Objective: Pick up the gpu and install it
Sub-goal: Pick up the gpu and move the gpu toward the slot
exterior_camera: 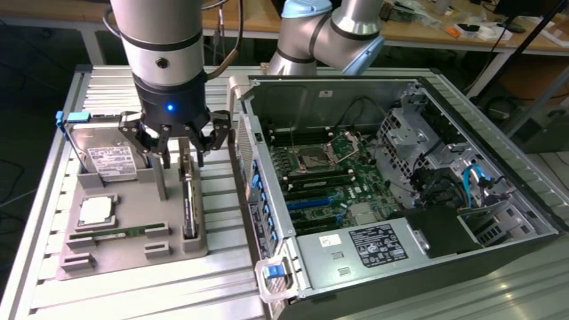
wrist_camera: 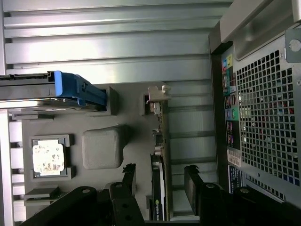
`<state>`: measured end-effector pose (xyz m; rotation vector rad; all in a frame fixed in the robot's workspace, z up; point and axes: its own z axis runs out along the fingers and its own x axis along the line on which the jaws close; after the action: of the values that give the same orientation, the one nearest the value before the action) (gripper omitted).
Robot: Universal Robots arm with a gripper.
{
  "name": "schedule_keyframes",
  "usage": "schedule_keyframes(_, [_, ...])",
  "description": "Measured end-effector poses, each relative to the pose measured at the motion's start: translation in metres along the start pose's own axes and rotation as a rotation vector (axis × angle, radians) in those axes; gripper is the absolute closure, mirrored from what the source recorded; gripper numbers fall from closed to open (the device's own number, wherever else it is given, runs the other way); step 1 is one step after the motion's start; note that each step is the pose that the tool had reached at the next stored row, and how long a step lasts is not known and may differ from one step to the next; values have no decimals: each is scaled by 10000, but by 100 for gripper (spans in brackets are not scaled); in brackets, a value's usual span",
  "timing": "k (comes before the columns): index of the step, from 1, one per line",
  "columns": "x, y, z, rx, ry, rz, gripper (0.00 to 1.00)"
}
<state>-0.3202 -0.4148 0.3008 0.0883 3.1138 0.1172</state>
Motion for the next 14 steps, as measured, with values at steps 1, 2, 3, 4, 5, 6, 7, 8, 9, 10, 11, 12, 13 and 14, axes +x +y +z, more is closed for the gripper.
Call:
schedule_keyframes(1, [0,0,0,0,0,0,46])
schedule_keyframes(2, [0,0,0,0,0,0,46])
schedule_keyframes(3, [0,0,0,0,0,0,46])
schedule_keyframes(4, [0,0,6,-2,-2,-1,46])
schedule_keyframes(5, [0,-1,13,-1,-2,0,46])
schedule_keyframes(6, [1,-3,19,0,0,0,46])
schedule_keyframes(7, [0,-8,31,-1,-1,-1,46])
schedule_keyframes(8, [0,-22,45,1,2,-1,46])
schedule_keyframes(9, [0,-32,53,-1,0,0,46])
schedule_keyframes(10, [0,-39,61,-2,-1,0,46])
schedule_keyframes(11, [-1,-46,67,-1,-1,0,46])
schedule_keyframes(12, [-1,-55,75,-1,0,0,46])
schedule_keyframes(13, [-1,-64,81,1,2,0,46])
schedule_keyframes(14, [-1,-75,89,0,1,0,46])
